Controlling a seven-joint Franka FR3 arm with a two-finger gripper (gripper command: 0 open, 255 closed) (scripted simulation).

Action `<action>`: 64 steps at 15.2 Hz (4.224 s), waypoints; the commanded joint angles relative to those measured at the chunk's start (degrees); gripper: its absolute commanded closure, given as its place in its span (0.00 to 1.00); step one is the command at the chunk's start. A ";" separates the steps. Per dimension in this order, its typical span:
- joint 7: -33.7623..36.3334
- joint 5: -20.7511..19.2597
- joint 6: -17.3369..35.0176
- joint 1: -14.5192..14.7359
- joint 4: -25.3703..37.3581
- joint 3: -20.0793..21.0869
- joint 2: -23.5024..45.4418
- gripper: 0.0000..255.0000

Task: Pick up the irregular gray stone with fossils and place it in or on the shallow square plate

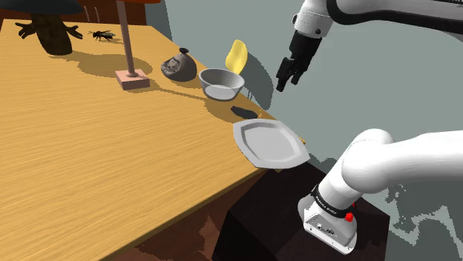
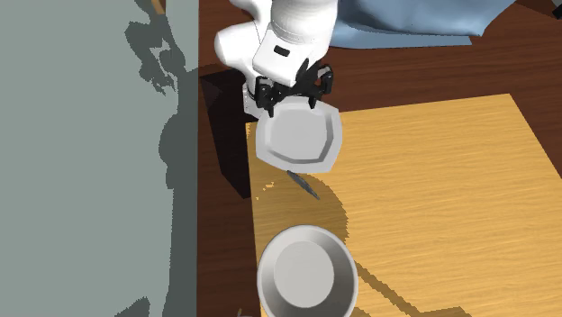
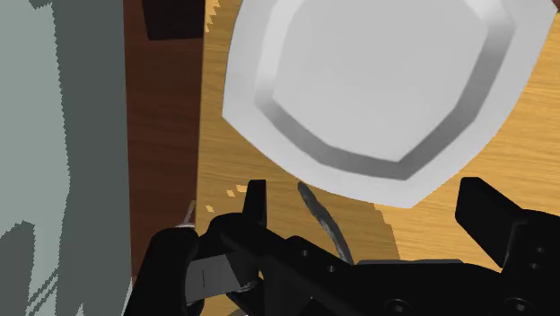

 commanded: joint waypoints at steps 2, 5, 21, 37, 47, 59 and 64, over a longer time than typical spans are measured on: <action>-1.72 -0.33 2.03 0.42 -0.59 -0.57 1.45 0.00; -6.80 -1.17 8.07 1.72 -1.82 -2.22 6.28 0.00; -24.93 -1.61 31.81 6.57 -2.27 -6.66 29.88 0.00; -25.02 -1.61 33.94 6.53 -3.26 -6.78 31.03 1.00; -33.23 4.83 19.52 6.90 2.58 -10.87 30.80 0.00; -33.54 5.35 24.91 7.16 -1.20 -10.78 32.42 0.00; -33.54 5.35 24.90 7.15 -1.19 -10.78 32.42 1.00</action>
